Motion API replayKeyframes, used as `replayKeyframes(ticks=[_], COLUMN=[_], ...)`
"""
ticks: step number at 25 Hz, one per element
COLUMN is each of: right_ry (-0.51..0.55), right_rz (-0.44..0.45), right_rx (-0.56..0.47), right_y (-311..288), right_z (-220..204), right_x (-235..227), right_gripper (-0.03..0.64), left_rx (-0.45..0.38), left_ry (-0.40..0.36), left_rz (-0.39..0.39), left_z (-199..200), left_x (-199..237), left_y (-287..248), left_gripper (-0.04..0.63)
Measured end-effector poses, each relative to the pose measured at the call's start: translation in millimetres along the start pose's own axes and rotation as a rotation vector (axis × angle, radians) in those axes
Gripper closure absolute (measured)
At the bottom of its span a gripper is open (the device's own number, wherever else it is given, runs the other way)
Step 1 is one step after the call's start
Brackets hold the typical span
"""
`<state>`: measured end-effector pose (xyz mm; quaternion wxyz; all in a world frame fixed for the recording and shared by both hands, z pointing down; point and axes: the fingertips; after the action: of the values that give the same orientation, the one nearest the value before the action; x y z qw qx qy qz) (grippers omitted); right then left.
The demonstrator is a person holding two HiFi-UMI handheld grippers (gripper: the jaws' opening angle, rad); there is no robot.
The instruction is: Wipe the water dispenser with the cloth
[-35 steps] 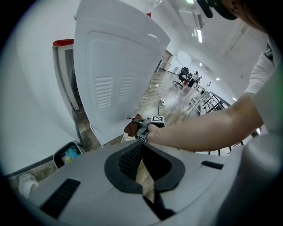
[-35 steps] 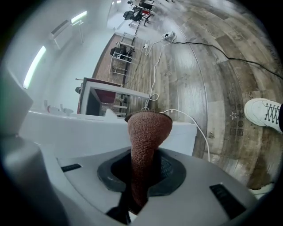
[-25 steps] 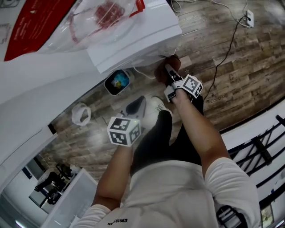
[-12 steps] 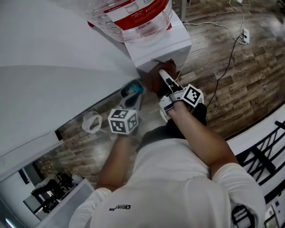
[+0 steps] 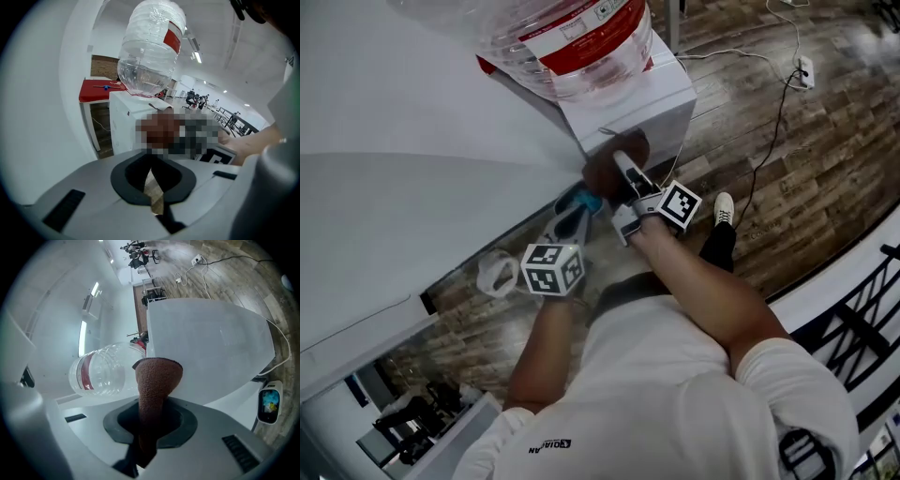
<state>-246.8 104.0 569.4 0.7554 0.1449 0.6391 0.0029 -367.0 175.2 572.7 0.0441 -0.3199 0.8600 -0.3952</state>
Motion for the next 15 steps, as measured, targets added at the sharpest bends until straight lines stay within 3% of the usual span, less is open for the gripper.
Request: replayKeyframes(ticks=[15], right_ry=[-0.005], right_rz=[-0.171], right_rx=[-0.016], right_y=[32], right_z=[22], right_x=[-106], right_gripper=[0.561], left_rx=[0.054], left_ry=[0.008], left_rz=[0.04], left_z=[-18], left_x=[-1], left_y=[-26], left_gripper=[0.606])
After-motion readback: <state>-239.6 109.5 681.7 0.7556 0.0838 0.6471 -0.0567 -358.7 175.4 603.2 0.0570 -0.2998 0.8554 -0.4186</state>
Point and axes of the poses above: the fingertips, and each gripper's own axes: y backward along the fingers, x to its left, z out of its top, and after that the axes turned 6 degrees about z, right-handed
